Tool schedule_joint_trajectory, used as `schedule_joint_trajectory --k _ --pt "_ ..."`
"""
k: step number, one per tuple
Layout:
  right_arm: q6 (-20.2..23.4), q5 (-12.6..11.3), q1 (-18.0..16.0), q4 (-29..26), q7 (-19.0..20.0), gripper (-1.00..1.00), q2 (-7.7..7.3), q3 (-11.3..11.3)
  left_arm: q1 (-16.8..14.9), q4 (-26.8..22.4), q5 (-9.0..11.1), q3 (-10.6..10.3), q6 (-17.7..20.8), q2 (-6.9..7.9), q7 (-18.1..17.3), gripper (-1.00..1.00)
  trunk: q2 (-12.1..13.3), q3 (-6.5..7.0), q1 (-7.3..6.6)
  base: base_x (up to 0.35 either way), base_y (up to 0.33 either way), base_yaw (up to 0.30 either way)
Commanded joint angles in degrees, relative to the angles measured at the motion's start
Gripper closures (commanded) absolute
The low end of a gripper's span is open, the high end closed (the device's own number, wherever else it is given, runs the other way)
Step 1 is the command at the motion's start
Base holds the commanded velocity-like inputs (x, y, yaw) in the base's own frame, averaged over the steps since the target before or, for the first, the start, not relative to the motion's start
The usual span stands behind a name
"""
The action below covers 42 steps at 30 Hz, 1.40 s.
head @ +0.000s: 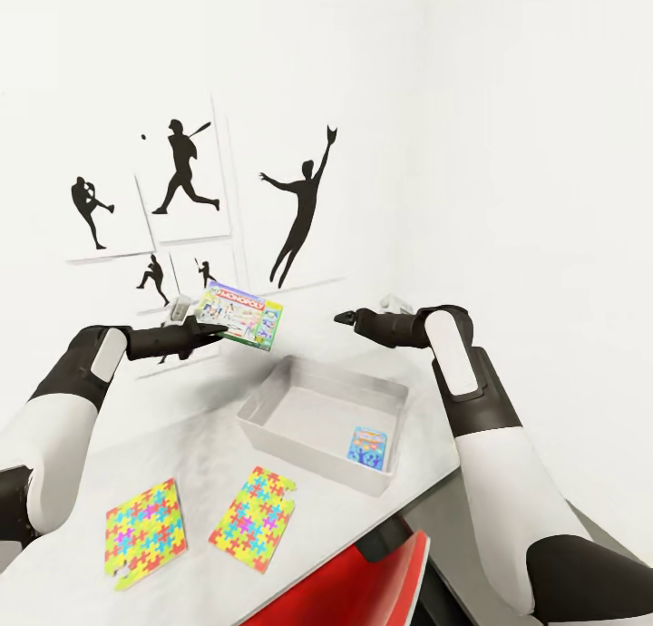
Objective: Put all the toys in the child's room - the three board games (two on the bed and one on the table), the two jigsaw puzzles on the table, and the tennis ball on the table - inside the toy box on the table in the child's room.
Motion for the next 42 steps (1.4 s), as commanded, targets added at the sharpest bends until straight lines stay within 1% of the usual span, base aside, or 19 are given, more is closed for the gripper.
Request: schedule_joint_trajectory --k 1,16,24,42 --pt "0.1 -0.6 -0.1 0.0 -0.6 -1.00 -0.02 0.0 -0.1 0.0 -0.4 0.2 0.1 -0.06 -0.5 1.00 -0.1 -0.14 0.06 0.180 0.000 0.000" --pt "0.1 -0.5 -0.1 0.0 -0.6 -1.00 -0.07 0.0 -0.1 0.0 -0.4 0.2 0.2 -0.09 -0.5 1.00 -0.1 -0.14 0.06 0.030 0.000 0.000" --pt "0.1 -0.6 -0.1 0.0 -0.6 -1.00 -0.07 0.0 -0.1 0.0 -0.4 0.2 0.2 -0.09 -0.5 1.00 -0.1 -0.14 0.06 0.110 0.000 0.000" --pt "0.1 -0.6 -0.1 0.0 -0.6 -1.00 -0.15 -0.1 -0.1 0.0 -0.3 0.2 0.2 -0.43 -0.5 1.00 -0.1 -0.14 0.06 0.003 0.000 0.000"
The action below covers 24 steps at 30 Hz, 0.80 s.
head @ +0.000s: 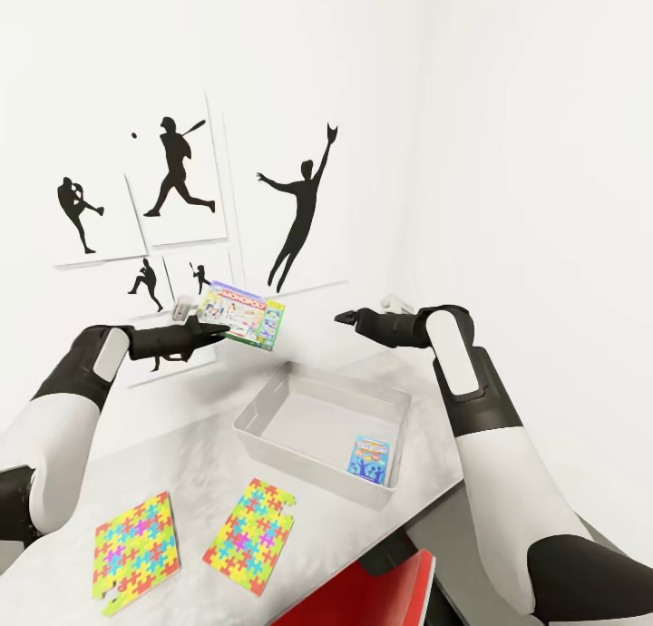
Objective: Put all the toys in the child's room - the three board games (two on the bed and one on the table), the two jigsaw puzzles on the table, and the tennis ball on the table - inside the toy box on the table in the child's room.
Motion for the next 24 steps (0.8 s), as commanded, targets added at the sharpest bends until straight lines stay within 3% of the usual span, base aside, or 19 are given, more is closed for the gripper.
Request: schedule_joint_trajectory --k 1,5,8,11,15,17,20,24 --pt "0.1 -0.6 -0.1 0.0 -0.6 -1.00 0.01 0.0 -0.1 0.1 -0.4 0.2 0.2 -0.06 -0.5 1.00 -0.1 -0.14 0.04 0.000 0.000 0.000" --pt "0.1 -0.5 -0.1 -0.1 -0.6 -1.00 0.00 0.0 -0.1 0.1 -0.5 -1.4 0.2 -0.88 -0.4 1.00 -0.1 -0.14 0.04 0.000 0.000 0.000" --pt "0.1 -0.5 0.0 -1.8 -0.6 -1.00 -0.04 -0.2 -0.1 0.3 -0.5 -4.3 0.2 -2.11 -0.3 1.00 -0.1 -0.14 0.04 0.000 0.000 0.000" --pt "0.1 -0.6 1.9 -7.0 -0.6 -1.00 -1.51 -0.4 -0.1 0.6 -0.4 -7.5 0.0 -3.74 -0.2 1.00 -0.1 -0.14 0.04 0.000 0.000 0.000" --pt "0.1 -0.7 4.2 -10.7 -0.6 -1.00 -2.93 -0.5 -0.1 1.1 -0.6 -9.5 -0.1 -5.65 0.1 1.00 -0.1 -0.14 0.04 0.000 0.000 0.000" --pt "0.1 -0.6 4.8 -11.6 -0.6 -1.00 -3.24 -0.6 -0.1 2.0 -0.8 -10.2 -0.2 -6.72 1.3 1.00 -0.1 -0.14 0.04 0.000 0.000 0.000" --pt "0.1 -0.7 6.2 -13.1 -0.5 -1.00 -3.51 -0.9 -0.1 4.1 -1.0 -10.8 -0.3 -8.38 6.2 1.00 -0.1 -0.14 0.04 0.000 0.000 0.000" --pt "0.1 -0.8 8.2 -15.4 -0.3 -1.00 -3.56 -1.0 -0.1 5.1 -1.0 -10.9 -0.3 -9.67 10.2 1.00 -0.1 -0.14 0.04 0.000 0.000 0.000"
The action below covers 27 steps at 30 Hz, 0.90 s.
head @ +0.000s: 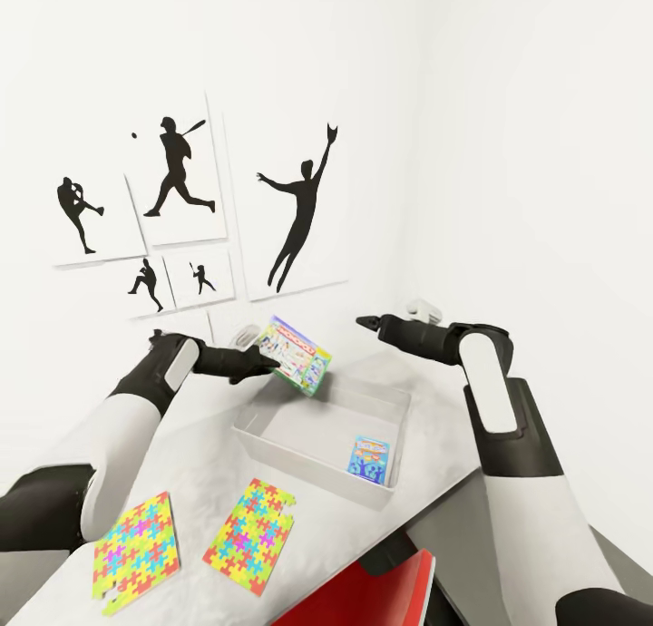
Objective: Put all the toys in the child's room - the three board games (two on the bed and one on the table), the two jigsaw puzzles on the table, and the tennis ball on the table - inside the toy box on the table in the child's room.
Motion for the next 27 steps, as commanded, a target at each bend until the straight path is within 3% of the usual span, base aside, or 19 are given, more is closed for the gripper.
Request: schedule_joint_trajectory --k 1,9,17,27 --pt "0.1 -0.6 0.2 -0.5 -0.6 -1.00 0.00 0.0 -0.1 0.2 -0.2 0.2 0.2 -0.20 -0.1 1.00 -0.1 -0.13 0.04 0.000 0.000 0.000" --pt "0.1 -0.5 3.7 -2.8 -0.5 -1.00 -0.03 0.0 -0.1 4.2 -0.7 0.1 -0.7 -2.49 1.0 1.00 -0.1 -0.33 0.04 0.000 0.000 0.000" --pt "0.1 -0.5 4.4 -2.9 -0.5 -1.00 -0.03 0.0 -0.1 4.5 -0.7 0.0 -1.0 -2.93 1.5 1.00 -0.1 -1.03 0.04 0.000 0.000 0.000" --pt "0.1 -0.5 4.4 -2.9 -0.4 -1.00 -0.03 0.0 -0.1 4.6 -0.5 0.1 -4.1 -3.07 6.7 1.00 -0.1 -1.95 0.04 0.000 0.000 0.000"
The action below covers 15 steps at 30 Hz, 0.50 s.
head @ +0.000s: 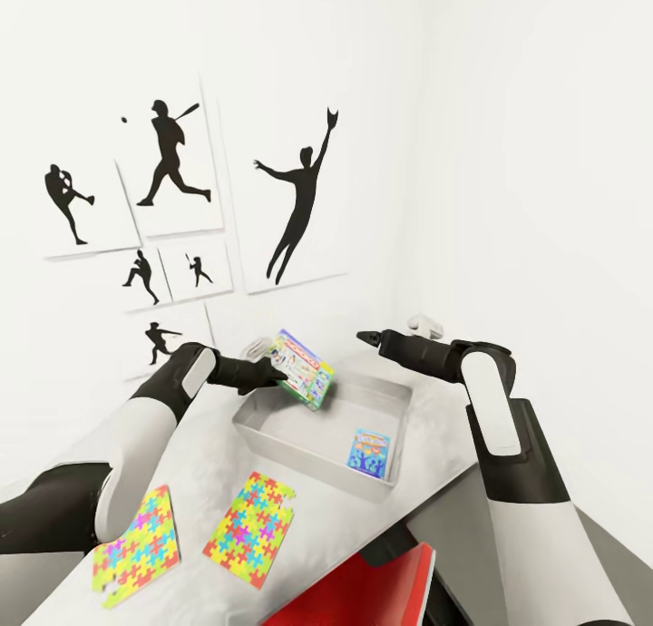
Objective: Put all the toys in the child's room - the three board games (two on the bed and one on the table), the two jigsaw puzzles on the table, and the tennis ball on the table - inside the toy box on the table in the child's room.
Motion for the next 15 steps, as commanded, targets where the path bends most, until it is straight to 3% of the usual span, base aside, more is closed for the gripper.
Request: schedule_joint_trajectory --k 1,15 --pt "0.1 -0.6 -0.1 0.0 -0.6 -1.00 0.02 0.0 -0.1 0.0 -0.2 0.2 0.2 -0.05 -0.3 1.00 -0.1 -0.23 0.04 0.000 0.000 0.000" --pt "0.1 -0.5 -0.1 0.0 -0.6 -1.00 0.02 -0.1 0.0 0.6 -0.3 0.1 -1.6 -3.03 0.8 1.00 -0.1 -1.52 0.04 0.000 0.000 0.000"
